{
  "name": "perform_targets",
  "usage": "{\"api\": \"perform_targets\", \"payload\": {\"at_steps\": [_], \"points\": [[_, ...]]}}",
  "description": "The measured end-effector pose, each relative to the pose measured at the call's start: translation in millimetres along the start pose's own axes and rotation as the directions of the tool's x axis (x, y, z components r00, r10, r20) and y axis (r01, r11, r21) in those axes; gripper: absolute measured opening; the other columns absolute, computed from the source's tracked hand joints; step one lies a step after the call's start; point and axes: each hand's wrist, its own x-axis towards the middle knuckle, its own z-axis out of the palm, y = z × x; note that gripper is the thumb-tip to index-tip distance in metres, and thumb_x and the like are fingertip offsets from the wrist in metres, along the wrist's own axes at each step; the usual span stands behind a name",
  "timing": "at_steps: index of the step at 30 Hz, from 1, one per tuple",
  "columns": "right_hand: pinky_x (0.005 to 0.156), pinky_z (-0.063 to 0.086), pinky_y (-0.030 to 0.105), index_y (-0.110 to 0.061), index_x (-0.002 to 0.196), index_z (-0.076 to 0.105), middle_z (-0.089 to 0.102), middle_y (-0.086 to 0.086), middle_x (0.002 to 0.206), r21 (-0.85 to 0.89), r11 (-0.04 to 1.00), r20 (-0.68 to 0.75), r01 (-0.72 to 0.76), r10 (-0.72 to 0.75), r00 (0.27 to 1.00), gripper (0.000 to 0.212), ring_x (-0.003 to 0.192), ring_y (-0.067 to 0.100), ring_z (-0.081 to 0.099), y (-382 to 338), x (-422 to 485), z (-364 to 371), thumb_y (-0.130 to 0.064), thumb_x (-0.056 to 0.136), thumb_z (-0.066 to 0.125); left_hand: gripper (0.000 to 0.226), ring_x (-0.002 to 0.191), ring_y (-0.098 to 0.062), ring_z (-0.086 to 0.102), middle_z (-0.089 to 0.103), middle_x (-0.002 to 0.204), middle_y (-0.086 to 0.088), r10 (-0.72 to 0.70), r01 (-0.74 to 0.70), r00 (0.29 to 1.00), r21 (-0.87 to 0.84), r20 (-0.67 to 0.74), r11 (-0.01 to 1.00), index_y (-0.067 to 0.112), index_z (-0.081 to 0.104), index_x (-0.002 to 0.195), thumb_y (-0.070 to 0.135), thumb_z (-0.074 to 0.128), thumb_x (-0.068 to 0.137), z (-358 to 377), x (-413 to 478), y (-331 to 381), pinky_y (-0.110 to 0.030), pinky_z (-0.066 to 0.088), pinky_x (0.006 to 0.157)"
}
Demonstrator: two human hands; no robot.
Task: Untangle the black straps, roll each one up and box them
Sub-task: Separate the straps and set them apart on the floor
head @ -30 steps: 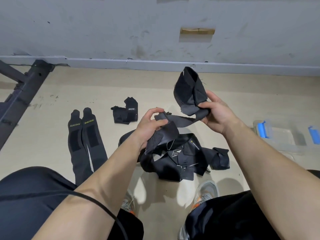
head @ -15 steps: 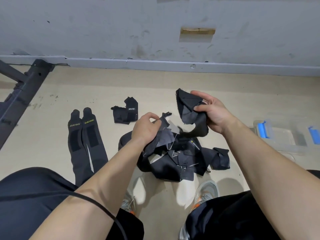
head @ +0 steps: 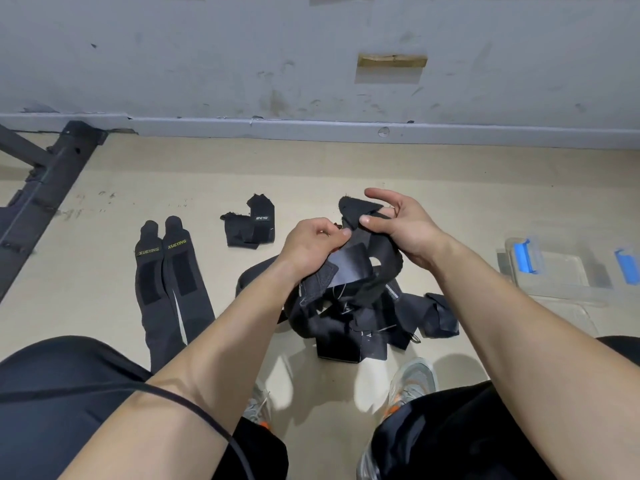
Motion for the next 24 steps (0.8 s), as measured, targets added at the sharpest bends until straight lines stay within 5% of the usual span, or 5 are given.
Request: {"api": "perform_targets", "payload": {"at_steps": [7, 16, 18, 21, 24], "points": [[0.069, 0.057, 0.027, -0.018, 0.142, 0.049, 0.079, 0.002, 0.087, -0.020, 1.000, 0.062, -0.014, 0.015, 0.998, 0.059, 0.077, 0.016, 0.074, -4.2, -1.1, -5.0, 0.005, 0.091, 0.067, 0.020, 0.072, -0.021, 0.067, 0.073, 0.083, -0.011, -0.155, 0.172, 0.985, -0.380, 0.074, 0.909, 0.006, 0.076, 0.090, 0.022, 0.067, 0.096, -11.0, -9.2, 6.8, -0.033, 0.055, 0.076], [0.068, 0.054, 0.022, -0.023, 0.144, 0.051, 0.077, -0.003, 0.079, -0.361, 0.932, 0.043, -0.041, 0.060, 0.997, 0.062, 0.069, 0.011, 0.071, -1.4, -2.2, -19.2, 0.000, 0.091, 0.072, 0.023, 0.044, -0.017, 0.059, 0.058, 0.061, -0.006, -0.265, 0.254, 0.964, -0.428, 0.037, 0.867, -0.001, 0.065, 0.083, 0.019, 0.070, 0.095, -8.8, -8.5, 17.4, -0.024, 0.050, 0.044], [0.070, 0.052, 0.022, -0.023, 0.141, 0.055, 0.074, 0.002, 0.083, -0.510, 0.859, 0.010, -0.034, 0.046, 0.999, 0.060, 0.072, 0.014, 0.070, 3.7, 1.2, -22.2, -0.002, 0.088, 0.075, 0.024, 0.039, -0.015, 0.057, 0.058, 0.054, -0.003, -0.291, 0.260, 0.957, -0.486, 0.012, 0.834, 0.004, 0.065, 0.076, 0.017, 0.068, 0.096, -7.2, -10.8, 22.5, -0.021, 0.046, 0.038], [0.084, 0.043, 0.022, -0.023, 0.134, 0.060, 0.068, 0.007, 0.098, -0.836, 0.532, -0.148, -0.133, 0.015, 0.989, 0.055, 0.097, 0.025, 0.065, 19.7, -0.8, -55.7, -0.009, 0.084, 0.078, 0.028, 0.034, -0.015, 0.051, 0.057, 0.051, -0.001, -0.343, 0.222, 0.934, -0.586, -0.102, 0.779, 0.013, 0.063, 0.070, 0.024, 0.066, 0.096, -31.8, -7.0, 26.2, -0.016, 0.038, 0.036], [0.090, 0.045, 0.025, -0.023, 0.141, 0.056, 0.066, 0.006, 0.105, -0.840, 0.486, -0.212, -0.241, 0.116, 0.970, 0.058, 0.106, 0.027, 0.061, 25.8, -8.9, -70.4, -0.013, 0.087, 0.074, 0.033, 0.033, -0.014, 0.048, 0.056, 0.048, -0.001, -0.293, 0.234, 0.956, -0.569, -0.013, 0.788, 0.014, 0.065, 0.070, 0.028, 0.062, 0.099, -56.0, -9.0, 32.0, -0.016, 0.036, 0.035]]}}
